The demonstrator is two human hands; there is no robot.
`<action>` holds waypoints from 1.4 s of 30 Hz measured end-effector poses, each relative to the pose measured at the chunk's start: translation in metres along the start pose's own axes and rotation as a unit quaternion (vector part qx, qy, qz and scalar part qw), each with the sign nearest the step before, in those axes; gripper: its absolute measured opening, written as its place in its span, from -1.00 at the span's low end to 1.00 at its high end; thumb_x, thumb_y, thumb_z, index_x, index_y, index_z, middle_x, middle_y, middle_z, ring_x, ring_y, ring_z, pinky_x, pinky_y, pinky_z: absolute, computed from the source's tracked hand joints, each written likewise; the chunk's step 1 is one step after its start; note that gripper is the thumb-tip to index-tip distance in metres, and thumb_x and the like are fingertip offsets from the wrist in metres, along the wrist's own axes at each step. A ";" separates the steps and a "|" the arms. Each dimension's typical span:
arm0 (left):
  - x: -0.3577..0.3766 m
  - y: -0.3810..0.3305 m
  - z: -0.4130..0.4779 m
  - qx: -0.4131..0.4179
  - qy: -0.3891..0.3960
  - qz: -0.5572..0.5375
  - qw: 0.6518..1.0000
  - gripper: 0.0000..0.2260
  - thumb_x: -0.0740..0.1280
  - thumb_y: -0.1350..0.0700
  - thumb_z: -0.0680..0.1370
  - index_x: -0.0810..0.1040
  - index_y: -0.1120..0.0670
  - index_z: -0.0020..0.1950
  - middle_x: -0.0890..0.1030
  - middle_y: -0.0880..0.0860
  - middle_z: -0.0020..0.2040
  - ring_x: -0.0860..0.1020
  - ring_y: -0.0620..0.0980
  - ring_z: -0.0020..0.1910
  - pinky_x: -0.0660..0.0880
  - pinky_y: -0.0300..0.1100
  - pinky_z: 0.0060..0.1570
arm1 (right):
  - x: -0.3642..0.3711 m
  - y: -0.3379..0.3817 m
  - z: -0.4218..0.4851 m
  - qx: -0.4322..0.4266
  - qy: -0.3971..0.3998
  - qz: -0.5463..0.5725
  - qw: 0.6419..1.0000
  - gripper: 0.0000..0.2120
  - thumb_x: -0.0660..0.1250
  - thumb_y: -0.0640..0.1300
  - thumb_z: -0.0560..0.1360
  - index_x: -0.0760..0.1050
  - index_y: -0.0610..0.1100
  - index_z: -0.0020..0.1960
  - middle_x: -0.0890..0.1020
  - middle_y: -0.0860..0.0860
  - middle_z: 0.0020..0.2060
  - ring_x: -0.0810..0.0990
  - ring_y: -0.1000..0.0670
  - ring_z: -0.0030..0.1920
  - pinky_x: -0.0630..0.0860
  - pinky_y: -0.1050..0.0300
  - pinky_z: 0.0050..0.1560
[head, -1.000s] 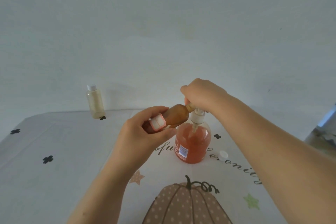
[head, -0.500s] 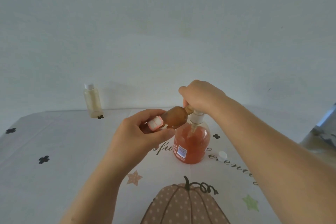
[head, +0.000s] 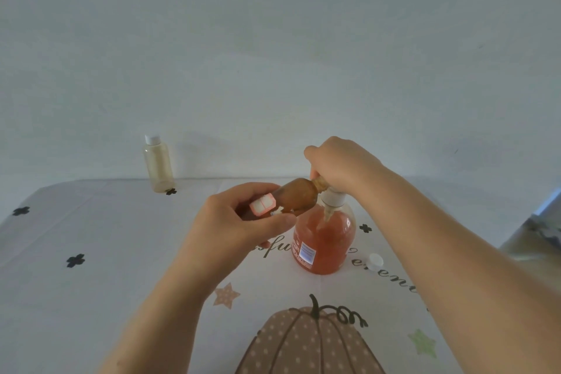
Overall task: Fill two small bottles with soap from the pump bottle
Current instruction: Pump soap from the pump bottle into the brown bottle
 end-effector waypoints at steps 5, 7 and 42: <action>0.000 0.000 0.001 0.000 -0.002 0.016 1.000 -0.72 0.61 0.08 0.30 0.70 -0.17 -0.05 0.70 0.03 -0.19 0.67 0.13 -0.20 0.65 0.06 -0.13 | 0.000 -0.001 -0.002 0.004 -0.007 0.013 1.000 -0.63 0.10 -0.04 0.57 0.65 -0.16 0.01 0.68 -0.10 -0.08 0.58 -0.12 -0.15 0.48 0.02 -0.04; 0.000 -0.001 0.001 0.001 -0.004 0.016 1.000 -0.69 0.58 0.00 0.24 0.70 -0.20 -0.04 0.70 0.02 -0.19 0.68 0.14 -0.19 0.65 0.10 -0.11 | -0.001 0.001 -0.004 -0.003 0.003 0.009 1.000 -0.64 0.11 -0.06 0.60 0.64 -0.18 0.06 0.68 -0.10 -0.04 0.57 -0.13 -0.13 0.52 -0.01 0.02; -0.002 -0.009 -0.005 0.009 -0.031 0.028 0.999 -0.68 0.60 0.03 0.27 0.69 -0.16 -0.01 0.70 -0.08 -0.21 0.60 -0.18 -0.34 0.55 -0.27 -0.26 | -0.011 0.003 0.001 0.002 -0.011 0.015 1.000 -0.60 0.13 0.03 0.60 0.67 -0.19 0.04 0.61 -0.06 -0.33 0.61 -0.11 -0.23 0.56 0.03 0.00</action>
Point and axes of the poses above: each hand's wrist, its own z-axis towards the middle knuckle, its own x-axis out of the palm, y = z × x, the point moved 10 cm from there along z, towards the middle knuckle
